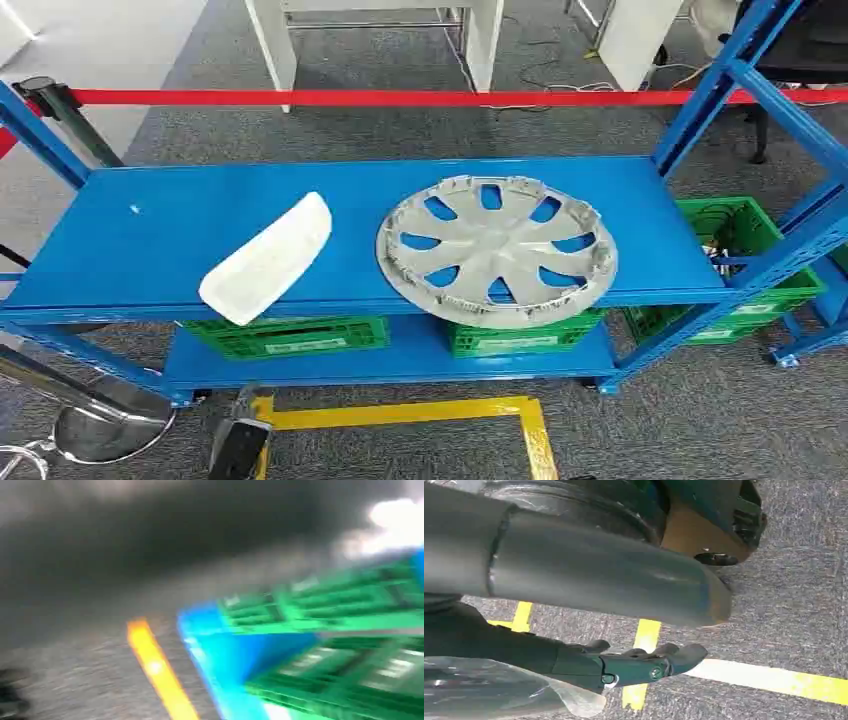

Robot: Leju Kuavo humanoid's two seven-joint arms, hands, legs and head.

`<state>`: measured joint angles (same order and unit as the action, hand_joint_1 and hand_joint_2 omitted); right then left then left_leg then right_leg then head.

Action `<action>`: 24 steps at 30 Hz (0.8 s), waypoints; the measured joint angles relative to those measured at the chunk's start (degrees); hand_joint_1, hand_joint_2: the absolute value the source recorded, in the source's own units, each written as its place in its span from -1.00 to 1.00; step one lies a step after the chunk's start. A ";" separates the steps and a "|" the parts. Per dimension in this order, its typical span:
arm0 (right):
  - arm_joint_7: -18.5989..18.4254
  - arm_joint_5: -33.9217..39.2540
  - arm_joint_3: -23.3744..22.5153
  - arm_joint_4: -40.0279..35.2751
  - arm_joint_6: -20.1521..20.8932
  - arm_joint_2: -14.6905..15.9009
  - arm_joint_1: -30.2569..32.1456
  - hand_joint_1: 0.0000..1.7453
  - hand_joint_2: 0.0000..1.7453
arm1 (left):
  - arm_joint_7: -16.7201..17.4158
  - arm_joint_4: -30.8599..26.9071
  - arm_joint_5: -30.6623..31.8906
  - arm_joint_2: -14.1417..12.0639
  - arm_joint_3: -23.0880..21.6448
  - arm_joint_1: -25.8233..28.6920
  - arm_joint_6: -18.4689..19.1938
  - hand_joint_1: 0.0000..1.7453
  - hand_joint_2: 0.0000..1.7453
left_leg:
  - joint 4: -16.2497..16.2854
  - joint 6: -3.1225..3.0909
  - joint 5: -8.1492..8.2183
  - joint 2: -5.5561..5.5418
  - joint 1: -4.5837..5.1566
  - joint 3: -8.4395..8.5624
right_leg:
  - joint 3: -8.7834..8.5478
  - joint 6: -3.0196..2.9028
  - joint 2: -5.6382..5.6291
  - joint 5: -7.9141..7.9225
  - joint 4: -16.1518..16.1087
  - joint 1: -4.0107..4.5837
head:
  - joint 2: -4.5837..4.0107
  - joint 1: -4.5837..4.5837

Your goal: Take the parts from the cabinet and place them on the table.

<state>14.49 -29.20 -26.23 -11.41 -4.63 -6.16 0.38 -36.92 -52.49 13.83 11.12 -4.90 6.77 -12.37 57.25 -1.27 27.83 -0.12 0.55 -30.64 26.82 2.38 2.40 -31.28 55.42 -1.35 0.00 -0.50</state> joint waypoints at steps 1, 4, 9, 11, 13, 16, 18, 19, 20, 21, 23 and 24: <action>-0.02 -0.18 -0.20 0.00 0.00 -0.02 -0.04 -1.00 -1.00 | -0.15 -2.40 -0.83 -0.72 -2.32 0.49 -0.66 -1.00 -1.00 | 0.00 0.00 0.00 0.00 0.00 0.00 | 0.01 0.00 0.00 0.00 0.00 0.00 | 0.00 -0.02; 0.00 -0.57 -0.33 0.00 0.00 -0.09 -0.08 -1.00 -1.00 | -0.96 -9.31 -3.08 -2.91 -8.50 1.84 -2.41 -1.00 -1.00 | 0.00 0.00 0.00 0.00 -0.01 0.00 | 0.03 0.00 0.00 0.00 0.00 0.00 | 0.00 -0.02; 0.13 -0.81 -0.70 0.02 -0.07 -0.26 -0.19 -1.00 -1.00 | -1.29 -18.84 -4.37 -6.40 -16.13 3.14 -4.81 -1.00 -1.00 | 0.00 0.00 0.00 0.00 0.00 -0.01 | -0.09 0.00 0.00 0.00 0.00 0.00 | 0.00 -0.02; 0.20 -0.81 -0.72 0.02 -0.07 -0.33 -0.25 -1.00 -1.00 | -1.29 -21.19 -4.43 -7.25 -17.93 3.41 -5.03 -1.00 -1.00 | 0.00 0.00 0.00 0.00 0.00 -0.02 | -0.20 0.00 -0.01 0.00 0.00 0.00 | 0.00 0.00; 0.20 -0.81 -0.72 0.02 -0.07 -0.35 -0.26 -1.00 -1.00 | -1.29 -22.57 -4.70 -7.80 -18.90 3.63 -5.14 -1.00 -1.00 | 0.00 0.00 0.00 0.00 0.00 -0.01 | -0.19 0.00 -0.01 0.00 0.00 0.00 | 0.00 -0.02; 0.20 -0.81 -0.74 0.02 -0.07 -0.35 -0.28 -1.00 -1.00 | -1.27 -23.73 -4.74 -8.50 -19.90 3.80 -5.23 -1.00 -1.00 | 0.00 0.00 0.00 0.00 0.00 -0.01 | -0.17 0.00 -0.01 0.00 0.00 0.00 | 0.00 -0.04; 0.22 -0.81 -0.74 0.02 -0.09 -0.35 -0.29 -1.00 -1.00 | -1.27 -24.41 -4.76 -8.81 -20.30 3.89 -5.23 -1.00 1.00 | 0.00 0.00 0.00 0.00 0.00 -0.01 | -0.09 0.00 -0.01 0.00 0.00 0.00 | 0.00 -0.02; 0.20 -0.81 -0.74 0.02 -0.09 -0.35 -0.29 -1.00 -1.00 | -1.27 -24.56 -4.76 -8.92 -20.52 3.92 -5.23 -1.00 1.00 | 0.00 0.00 0.00 0.00 0.00 0.00 | -0.07 0.00 0.00 0.00 0.00 0.00 | 0.00 -0.02; 0.20 -0.81 -0.74 0.04 -0.07 -0.37 -0.30 -1.00 -1.00 | -1.27 -24.75 -4.76 -9.04 -20.73 3.93 -5.25 -1.00 1.00 | 0.00 0.00 0.00 0.00 0.00 0.00 | -0.06 0.00 0.00 0.00 0.00 0.00 | 0.00 -0.02; 0.22 -0.81 -0.74 0.05 -0.07 -0.37 -0.31 -1.00 -1.00 | -1.31 -24.89 -4.76 -9.16 -20.93 3.95 -5.49 -1.00 1.00 | 0.00 0.00 0.00 0.00 0.00 0.00 | -0.04 0.00 -0.01 0.00 0.00 0.00 | 0.00 -0.04; 0.31 -0.83 -0.77 0.05 -0.09 -0.39 -0.31 -1.00 -1.00 | -2.01 -25.47 -4.74 -9.39 -21.28 3.99 -6.75 -1.00 1.00 | 0.00 0.00 0.00 0.00 0.00 -0.01 | -0.04 0.00 -0.01 0.00 0.00 0.00 | 0.00 -0.02; 0.35 -0.83 -0.79 0.05 -0.09 -0.42 -0.31 -1.00 -1.00 | -2.47 -26.17 -4.59 -9.68 -21.60 4.02 -7.54 -1.00 1.00 | 0.00 0.00 0.00 0.00 0.00 0.00 | -0.04 0.00 -0.01 0.00 0.00 0.00 | 0.00 -0.04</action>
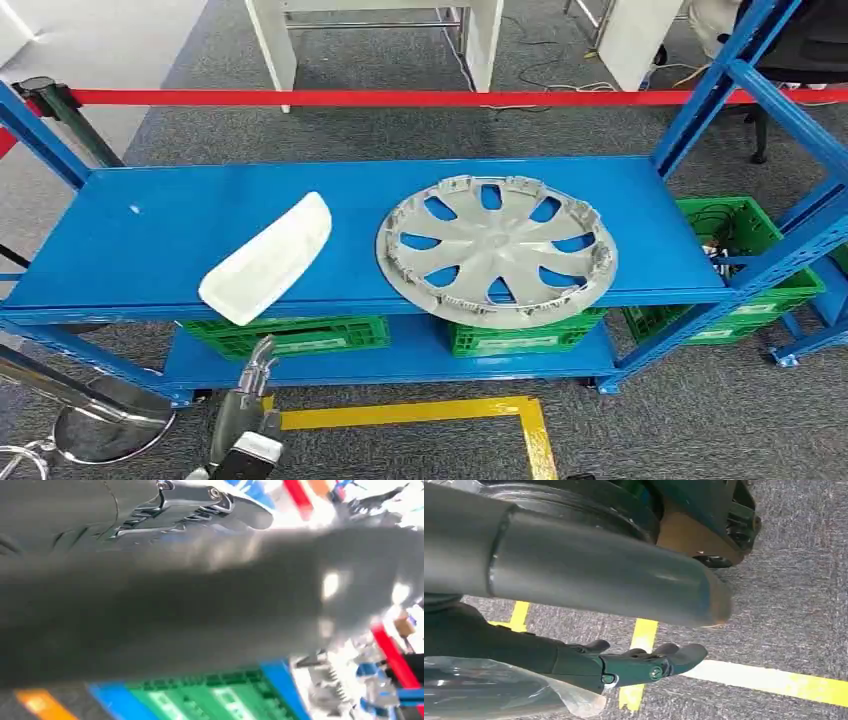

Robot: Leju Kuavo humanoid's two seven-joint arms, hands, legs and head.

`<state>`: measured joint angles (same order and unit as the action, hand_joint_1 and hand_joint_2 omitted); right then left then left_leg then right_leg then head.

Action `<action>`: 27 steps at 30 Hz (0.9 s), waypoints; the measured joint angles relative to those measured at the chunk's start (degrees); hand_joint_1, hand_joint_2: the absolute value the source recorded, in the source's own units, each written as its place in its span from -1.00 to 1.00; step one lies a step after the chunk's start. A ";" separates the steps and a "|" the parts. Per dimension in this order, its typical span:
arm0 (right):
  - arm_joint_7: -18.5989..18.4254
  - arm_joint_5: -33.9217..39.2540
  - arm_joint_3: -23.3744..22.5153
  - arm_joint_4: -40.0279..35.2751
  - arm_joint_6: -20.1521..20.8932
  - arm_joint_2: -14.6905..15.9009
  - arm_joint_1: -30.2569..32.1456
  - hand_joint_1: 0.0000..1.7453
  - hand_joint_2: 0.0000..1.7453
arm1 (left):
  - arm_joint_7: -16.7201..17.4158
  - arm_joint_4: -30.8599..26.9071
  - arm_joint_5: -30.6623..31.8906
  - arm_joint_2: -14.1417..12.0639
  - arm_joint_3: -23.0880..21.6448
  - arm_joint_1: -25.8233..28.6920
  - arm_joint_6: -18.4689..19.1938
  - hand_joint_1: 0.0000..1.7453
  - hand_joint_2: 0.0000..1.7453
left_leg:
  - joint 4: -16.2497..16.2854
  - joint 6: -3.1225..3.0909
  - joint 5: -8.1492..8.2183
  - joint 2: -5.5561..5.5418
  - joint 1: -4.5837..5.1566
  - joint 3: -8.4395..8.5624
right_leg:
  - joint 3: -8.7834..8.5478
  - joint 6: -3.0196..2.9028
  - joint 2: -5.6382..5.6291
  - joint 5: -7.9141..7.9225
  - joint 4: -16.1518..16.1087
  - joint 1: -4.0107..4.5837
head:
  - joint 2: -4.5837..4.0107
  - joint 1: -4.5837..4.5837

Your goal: Take the parts from the cabinet and place them on the table.

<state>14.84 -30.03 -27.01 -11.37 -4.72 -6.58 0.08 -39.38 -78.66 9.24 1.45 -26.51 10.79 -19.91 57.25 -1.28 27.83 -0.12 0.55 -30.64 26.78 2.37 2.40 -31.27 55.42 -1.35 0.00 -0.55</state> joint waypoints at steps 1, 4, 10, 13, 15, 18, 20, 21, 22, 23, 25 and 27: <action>0.00 -0.04 0.00 0.00 0.00 -0.02 -0.01 -1.00 -1.00 | -0.29 -0.89 0.42 -0.29 -0.59 0.04 -0.71 -1.00 1.00 | 0.00 0.00 0.00 0.00 0.00 0.00 | 0.00 0.00 0.00 0.00 0.00 0.00 | 0.00 0.04; 0.02 -0.35 -0.07 0.00 0.00 -0.07 -0.06 -1.00 -1.00 | -0.83 -4.69 2.54 -1.23 -2.56 0.01 -2.87 -1.00 1.00 | 0.00 0.00 0.00 0.00 0.00 -0.01 | -0.03 0.00 0.00 0.00 0.00 0.00 | 0.00 0.02; -0.02 -1.01 -0.44 0.00 0.00 -0.24 -0.20 -1.00 -1.00 | 3.80 -11.33 14.91 -2.73 -5.47 -0.01 -10.55 -1.00 1.00 | 0.00 0.00 0.00 0.00 0.00 -0.01 | -0.13 0.00 -0.01 0.00 0.00 0.00 | 0.00 0.02; -0.44 -1.44 -0.50 0.00 0.00 -0.31 -0.19 -1.00 -1.00 | 13.63 -12.25 26.42 -3.94 -5.09 0.29 -17.70 -1.00 1.00 | 0.00 0.00 0.00 0.00 0.00 -0.01 | -0.16 0.00 -0.01 0.00 0.00 0.01 | 0.00 0.02; -0.63 -1.77 -0.63 0.00 0.11 -0.33 -0.18 -1.00 -1.00 | 16.60 -12.25 31.27 -5.05 -3.96 0.48 -19.54 -1.00 1.00 | 0.00 0.00 0.00 0.00 -0.01 0.00 | -0.15 0.00 0.00 0.00 0.00 0.02 | 0.00 0.02; -0.94 -2.08 -0.88 0.00 1.49 -0.20 -0.12 -1.00 -1.00 | 18.14 -12.57 36.83 -6.19 -0.75 1.31 -19.92 -1.00 1.00 | 0.00 0.01 0.00 0.00 -0.06 0.00 | -0.01 -0.01 0.00 -0.01 0.01 0.05 | 0.00 0.02; -0.96 -2.12 -0.94 0.02 1.75 -0.11 -0.12 -1.00 -1.00 | 18.25 -12.70 37.64 -6.52 0.41 1.55 -20.03 -1.00 1.00 | -0.01 0.01 0.00 0.00 -0.05 -0.01 | 0.00 -0.01 0.00 -0.01 0.01 0.04 | 0.00 0.02; -1.03 -2.23 -0.98 0.02 1.97 -0.04 -0.12 -1.00 -1.00 | 18.62 -12.81 38.56 -6.63 0.92 1.69 -20.03 -1.00 1.00 | -0.01 0.01 0.00 0.00 -0.05 -0.01 | -0.01 -0.01 -0.01 -0.01 0.01 0.04 | 0.00 0.02; -1.22 -2.43 -1.01 0.02 2.25 -0.02 -0.11 -1.00 -1.00 | 19.12 -13.16 39.84 -6.65 1.44 1.91 -20.03 -1.00 1.00 | -0.01 0.01 0.00 0.00 -0.05 -0.01 | -0.02 -0.01 -0.02 -0.01 0.01 0.04 | 0.00 0.02; -1.44 -2.58 -1.01 0.02 2.34 0.00 -0.08 -1.00 -1.00 | 19.28 -13.51 41.19 -6.65 2.12 2.07 -20.05 -1.00 1.00 | -0.01 0.01 0.00 0.00 -0.05 -0.02 | -0.01 -0.01 -0.02 -0.01 0.01 0.04 | 0.00 0.02; -1.62 -2.93 -1.07 0.02 2.54 0.02 -0.07 -1.00 -1.00 | 20.53 -14.41 45.28 -6.65 3.76 2.40 -20.05 -1.00 1.00 | -0.01 0.01 0.00 0.00 -0.04 -0.01 | 0.00 -0.01 -0.01 -0.01 0.01 0.03 | 0.00 0.02; -1.84 -3.06 -1.14 0.02 2.73 0.09 -0.06 -1.00 -1.00 | 21.99 -15.53 49.23 -6.65 5.79 2.78 -20.05 -1.00 1.00 | -0.01 0.00 0.00 0.00 -0.03 -0.01 | 0.00 -0.01 -0.02 -0.01 0.01 0.03 | 0.00 0.02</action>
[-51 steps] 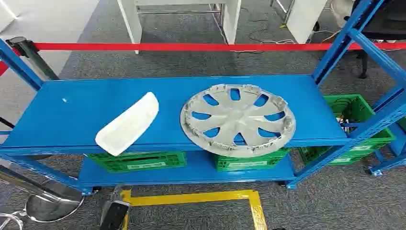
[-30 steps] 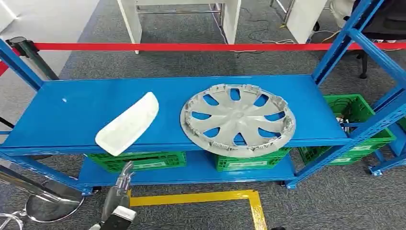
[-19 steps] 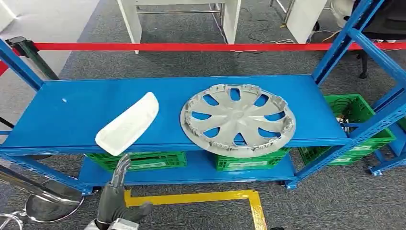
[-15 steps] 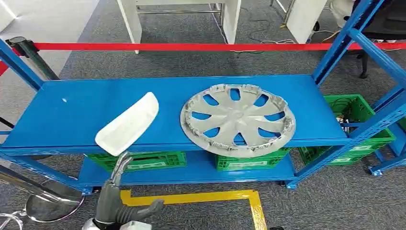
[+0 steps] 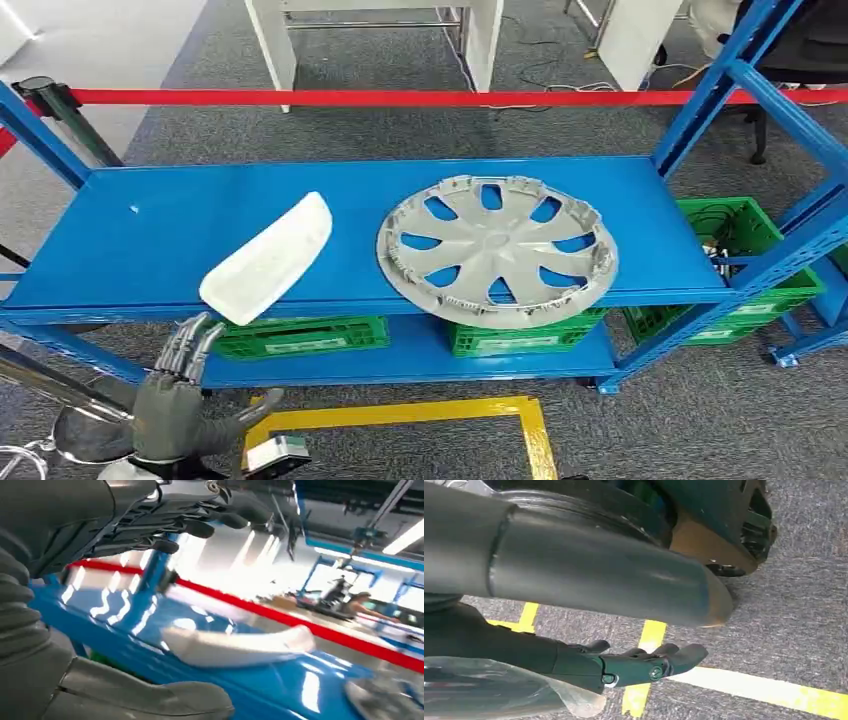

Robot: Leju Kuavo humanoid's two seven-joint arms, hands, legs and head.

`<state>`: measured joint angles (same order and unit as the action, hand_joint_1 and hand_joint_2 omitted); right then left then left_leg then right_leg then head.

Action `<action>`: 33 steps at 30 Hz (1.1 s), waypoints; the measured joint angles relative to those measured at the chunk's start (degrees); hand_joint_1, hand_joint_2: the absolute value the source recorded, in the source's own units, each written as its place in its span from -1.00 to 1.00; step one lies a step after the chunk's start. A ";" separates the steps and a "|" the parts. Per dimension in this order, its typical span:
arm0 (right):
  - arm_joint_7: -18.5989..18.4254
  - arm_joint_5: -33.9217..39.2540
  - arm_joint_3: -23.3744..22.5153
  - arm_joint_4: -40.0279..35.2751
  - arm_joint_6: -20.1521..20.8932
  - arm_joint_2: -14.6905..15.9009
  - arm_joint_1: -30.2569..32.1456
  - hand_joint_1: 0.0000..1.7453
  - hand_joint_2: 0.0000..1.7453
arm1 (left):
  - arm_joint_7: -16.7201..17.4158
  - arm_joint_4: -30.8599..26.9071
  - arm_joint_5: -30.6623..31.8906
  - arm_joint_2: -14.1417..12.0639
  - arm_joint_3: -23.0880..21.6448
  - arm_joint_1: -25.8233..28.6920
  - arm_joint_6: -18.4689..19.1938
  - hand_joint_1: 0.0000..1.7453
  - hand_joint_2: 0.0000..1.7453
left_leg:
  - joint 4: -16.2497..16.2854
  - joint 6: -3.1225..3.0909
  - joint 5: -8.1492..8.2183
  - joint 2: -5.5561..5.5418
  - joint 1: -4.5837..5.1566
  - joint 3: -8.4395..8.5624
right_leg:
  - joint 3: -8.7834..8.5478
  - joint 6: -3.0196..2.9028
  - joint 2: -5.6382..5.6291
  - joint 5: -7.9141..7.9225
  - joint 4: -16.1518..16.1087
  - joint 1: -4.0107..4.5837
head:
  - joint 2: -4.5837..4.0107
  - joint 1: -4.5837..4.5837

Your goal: Take the parts from the cabinet and place them on the table.

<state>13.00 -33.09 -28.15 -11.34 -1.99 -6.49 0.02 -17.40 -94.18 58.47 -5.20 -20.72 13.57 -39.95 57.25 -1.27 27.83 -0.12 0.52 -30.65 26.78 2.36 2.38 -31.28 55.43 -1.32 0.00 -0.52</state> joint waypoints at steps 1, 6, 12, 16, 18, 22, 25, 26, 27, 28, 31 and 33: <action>-0.04 -0.02 -0.09 0.00 0.15 0.07 0.03 -1.00 -1.00 | 0.90 -0.57 0.12 -0.08 1.11 0.18 0.00 -1.00 1.00 | 0.00 0.00 0.00 0.00 0.00 0.00 | 0.03 0.00 0.00 0.00 0.00 0.00 | 0.00 0.00; -0.04 -0.20 -0.24 0.00 0.44 0.42 0.04 -1.00 -1.00 | 5.98 -1.11 -1.53 -2.31 4.06 0.72 0.02 -1.00 1.00 | 0.00 0.00 0.00 0.00 -0.02 0.01 | 0.12 0.00 0.00 0.00 0.00 0.02 | 0.00 0.02; -0.04 -0.96 -0.31 0.00 0.52 0.96 0.10 -1.00 -1.00 | 5.04 -1.07 -12.20 -3.74 10.23 2.07 1.75 -1.00 1.00 | -0.01 0.00 0.00 0.00 -0.04 0.00 | 0.12 -0.02 0.00 -0.02 0.01 0.03 | 0.00 0.00; 0.00 -1.64 -0.33 0.00 0.57 1.16 0.10 -1.00 -1.00 | -0.04 0.44 -20.44 -2.51 16.26 1.63 4.54 -1.00 1.00 | -0.01 0.00 0.00 0.00 -0.03 0.00 | 0.26 -0.03 0.00 -0.02 0.00 0.02 | 0.00 0.00; 0.00 -2.08 -0.31 0.00 0.74 1.29 0.06 -1.00 -1.00 | -1.20 2.07 -21.80 -1.86 19.20 0.93 5.66 -1.00 1.00 | -0.01 0.00 0.00 0.00 -0.03 0.01 | 0.37 -0.03 0.01 -0.02 0.00 0.02 | 0.00 0.00; 0.00 -2.27 -0.31 0.00 0.81 1.40 0.06 -1.00 -1.00 | -2.12 4.59 -22.50 -1.25 23.09 -0.02 6.56 -1.00 1.00 | -0.01 0.00 0.00 0.00 -0.02 0.01 | 0.37 -0.03 0.00 -0.02 0.00 0.02 | 0.00 0.00; 0.00 -2.43 -0.31 0.00 0.81 1.46 0.05 -1.00 -1.00 | -2.17 5.58 -22.65 -0.85 24.19 -0.27 6.67 -1.00 1.00 | 0.00 0.00 0.00 0.00 -0.02 0.01 | 0.36 -0.02 0.00 -0.02 0.00 0.02 | 0.00 0.00; 0.00 -2.47 -0.31 0.00 0.81 1.49 0.04 -1.00 -1.00 | -2.17 5.77 -22.69 -0.76 24.63 -0.32 6.86 -1.00 1.00 | 0.00 0.00 0.00 0.00 -0.02 0.01 | 0.33 -0.02 0.00 -0.02 0.00 0.02 | 0.00 0.00; -0.02 -2.60 -0.31 0.00 0.81 1.49 0.05 -1.00 -1.00 | -2.17 6.01 -23.00 -0.57 25.07 -0.49 7.19 -1.00 1.00 | 0.00 0.00 0.00 0.00 -0.02 0.00 | 0.30 -0.02 0.00 -0.02 0.00 0.02 | 0.00 0.00; -0.02 -2.73 -0.31 0.00 0.83 1.49 0.05 -1.00 -1.00 | -2.25 6.27 -22.98 -0.48 25.35 -0.68 7.32 -1.00 1.00 | 0.00 0.00 0.00 0.00 -0.02 0.00 | 0.29 -0.02 0.01 -0.02 0.00 0.02 | 0.00 0.00; -0.02 -3.10 -0.31 0.00 0.87 1.57 -0.01 -1.00 -1.00 | -2.82 7.76 -21.77 -0.17 26.58 -1.77 8.07 -1.00 1.00 | -0.01 0.00 0.00 0.00 -0.02 0.00 | 0.28 -0.02 0.01 -0.02 0.00 0.02 | 0.00 0.00; -0.02 -3.47 -0.31 0.00 0.98 1.64 -0.02 -1.00 -1.00 | -2.84 8.55 -20.51 -0.11 26.95 -2.32 8.26 -1.00 1.00 | -0.01 0.00 0.00 0.00 -0.03 0.01 | 0.31 -0.03 0.01 -0.02 0.00 0.02 | 0.00 0.00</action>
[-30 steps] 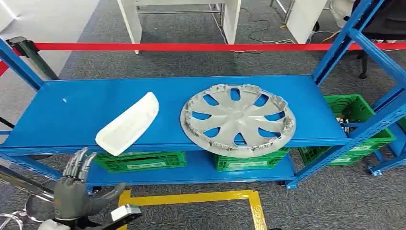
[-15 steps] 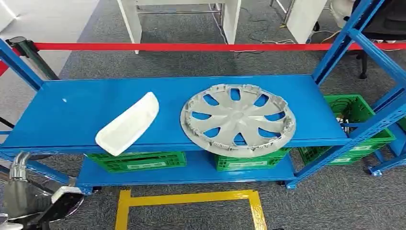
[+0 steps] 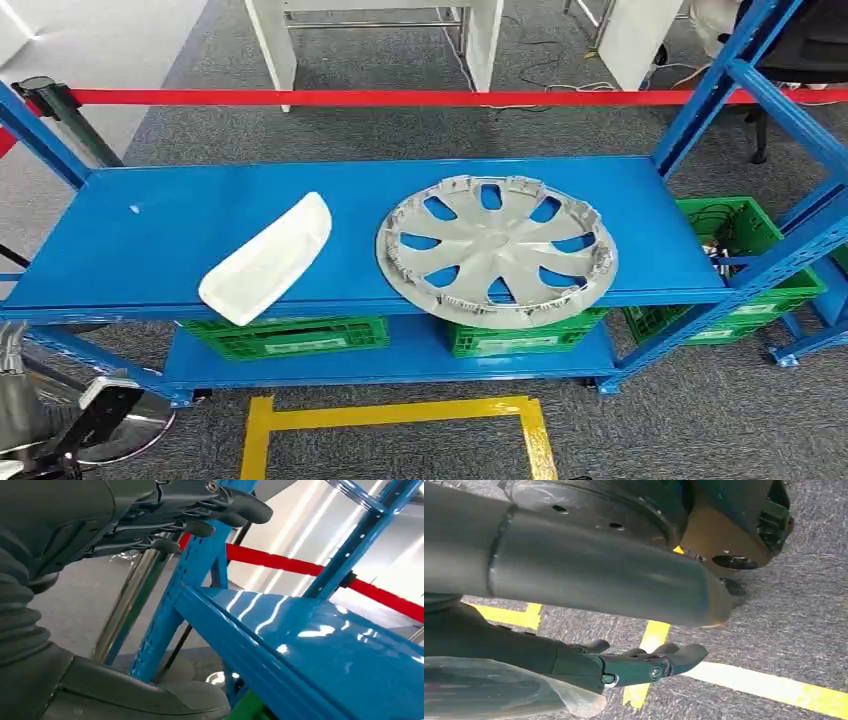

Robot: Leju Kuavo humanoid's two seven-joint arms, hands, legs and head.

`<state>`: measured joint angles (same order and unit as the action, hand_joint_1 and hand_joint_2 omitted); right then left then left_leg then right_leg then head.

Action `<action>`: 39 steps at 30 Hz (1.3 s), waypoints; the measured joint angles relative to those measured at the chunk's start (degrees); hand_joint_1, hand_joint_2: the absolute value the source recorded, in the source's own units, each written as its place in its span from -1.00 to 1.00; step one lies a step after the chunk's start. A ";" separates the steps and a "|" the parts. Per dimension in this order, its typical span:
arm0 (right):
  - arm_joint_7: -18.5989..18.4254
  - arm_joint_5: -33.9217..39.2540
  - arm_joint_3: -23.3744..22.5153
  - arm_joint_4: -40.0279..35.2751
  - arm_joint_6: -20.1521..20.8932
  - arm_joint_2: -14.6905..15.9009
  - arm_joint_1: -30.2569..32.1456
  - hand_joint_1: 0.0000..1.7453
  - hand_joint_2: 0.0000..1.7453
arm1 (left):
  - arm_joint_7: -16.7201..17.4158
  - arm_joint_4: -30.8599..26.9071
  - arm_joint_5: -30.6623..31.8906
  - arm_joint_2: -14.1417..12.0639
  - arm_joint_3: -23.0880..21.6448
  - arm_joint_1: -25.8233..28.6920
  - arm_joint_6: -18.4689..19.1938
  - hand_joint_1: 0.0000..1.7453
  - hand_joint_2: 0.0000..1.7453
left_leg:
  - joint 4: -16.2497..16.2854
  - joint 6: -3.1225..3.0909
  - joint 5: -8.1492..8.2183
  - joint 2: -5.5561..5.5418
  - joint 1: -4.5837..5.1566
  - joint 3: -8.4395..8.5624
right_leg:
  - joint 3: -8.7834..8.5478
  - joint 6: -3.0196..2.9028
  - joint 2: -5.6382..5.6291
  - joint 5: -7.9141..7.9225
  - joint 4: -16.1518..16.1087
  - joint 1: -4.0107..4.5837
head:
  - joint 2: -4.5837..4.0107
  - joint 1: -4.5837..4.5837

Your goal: Take the parts from the cabinet and place them on the table.

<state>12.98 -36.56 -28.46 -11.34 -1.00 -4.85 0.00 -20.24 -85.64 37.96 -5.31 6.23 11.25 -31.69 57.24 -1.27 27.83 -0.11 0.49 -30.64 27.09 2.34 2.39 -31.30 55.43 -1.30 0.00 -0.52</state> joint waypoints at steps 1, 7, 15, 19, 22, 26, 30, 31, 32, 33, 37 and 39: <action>-0.02 -0.18 0.00 0.00 0.07 0.09 0.00 -1.00 -1.00 | 0.09 0.35 0.93 0.00 0.02 -0.36 0.02 -1.00 1.00 | 0.00 0.00 0.00 0.00 0.00 -0.01 | -0.01 0.00 0.00 0.00 0.00 0.00 | 0.00 0.02; -0.61 -1.55 0.00 0.00 0.52 0.61 -0.19 -1.00 -1.00 | 4.43 2.71 9.33 -1.48 -0.52 -3.77 0.04 -1.00 1.00 | 0.00 0.00 -0.01 0.00 0.00 0.00 | -0.02 0.00 0.01 0.00 0.00 0.00 | 0.00 0.00; -0.94 -2.69 0.09 0.00 0.79 1.20 -0.54 -1.00 -1.00 | 7.83 4.90 15.72 -4.15 -4.33 -7.47 0.31 -1.00 1.00 | 0.01 0.00 -0.02 0.01 0.01 0.00 | -0.57 0.02 -0.06 0.04 0.01 -0.01 | 0.00 0.00; -0.94 -2.69 0.11 0.00 0.81 1.33 -0.67 -1.00 -1.00 | 7.89 5.49 15.96 -4.61 -5.09 -7.91 0.31 -1.00 1.00 | 0.01 0.00 -0.02 0.01 0.00 -0.01 | -0.52 0.02 -0.06 0.03 0.01 -0.01 | 0.00 0.00; -0.96 -2.71 0.11 0.00 0.81 1.38 -0.72 -1.00 -1.00 | 7.89 5.84 16.07 -4.79 -5.29 -8.01 0.28 -1.00 1.00 | 0.01 0.00 -0.01 0.01 0.00 -0.01 | -0.29 0.01 -0.05 0.03 0.01 0.00 | 0.00 0.02; -1.05 -3.22 0.15 0.00 0.90 1.47 -0.77 -1.00 -1.00 | 8.77 6.56 18.85 -5.16 -6.36 -8.56 -0.02 -1.00 1.00 | 0.01 0.01 -0.01 0.01 0.00 0.00 | 0.02 0.00 -0.04 0.01 0.01 0.00 | 0.00 0.00; -1.09 -3.76 0.17 0.00 1.11 1.75 -0.86 -1.00 -1.00 | 10.01 7.87 24.25 -5.31 -8.90 -9.51 -1.27 -1.00 1.00 | 0.01 0.00 -0.01 0.01 0.01 0.00 | -0.04 0.00 -0.04 0.02 0.01 -0.01 | 0.00 0.00; -1.11 -3.94 0.20 0.00 1.14 1.77 -0.87 -1.00 -1.00 | 10.34 8.20 25.85 -5.31 -9.77 -9.64 -1.71 -1.00 1.00 | 0.01 0.00 -0.01 0.01 0.01 -0.01 | -0.15 0.01 -0.05 0.02 0.01 -0.01 | 0.00 0.00; -1.14 -4.18 0.20 0.00 1.20 1.84 -0.88 -1.00 -1.00 | 10.49 8.49 27.20 -5.31 -10.69 -9.74 -1.95 -1.00 1.00 | 0.01 0.00 -0.01 0.01 0.02 -0.01 | -0.19 0.01 -0.06 0.02 0.01 -0.01 | 0.00 0.00; -1.14 -4.37 0.22 0.00 1.22 1.86 -0.88 -1.00 -1.00 | 10.78 8.75 28.23 -5.31 -11.68 -9.83 -2.12 -1.00 1.00 | 0.01 0.00 -0.02 0.01 0.03 -0.02 | -0.32 0.01 -0.06 0.03 0.01 -0.02 | 0.00 0.00; -1.18 -4.77 0.26 0.00 1.40 2.01 -0.93 -1.00 -1.00 | 11.06 9.31 30.50 -5.31 -15.60 -10.33 -2.19 -1.00 1.00 | 0.02 0.00 -0.02 0.01 0.04 -0.03 | -0.50 0.02 -0.05 0.03 0.01 -0.03 | 0.00 -0.02; -1.18 -4.79 0.26 0.00 1.49 2.03 -0.95 -1.00 -1.00 | 11.06 9.49 30.67 -5.31 -16.74 -10.54 -2.21 -1.00 1.00 | 0.02 0.00 -0.01 0.01 0.04 -0.02 | -0.51 0.02 -0.06 0.03 0.01 -0.03 | 0.00 0.00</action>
<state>11.80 -41.35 -28.20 -11.34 0.48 -2.82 -0.95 -9.18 -76.15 68.63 -10.62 -10.52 0.70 -33.90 57.26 -1.27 27.82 -0.10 0.53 -30.66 26.58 2.36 2.32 -31.27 55.44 -1.33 0.00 -0.52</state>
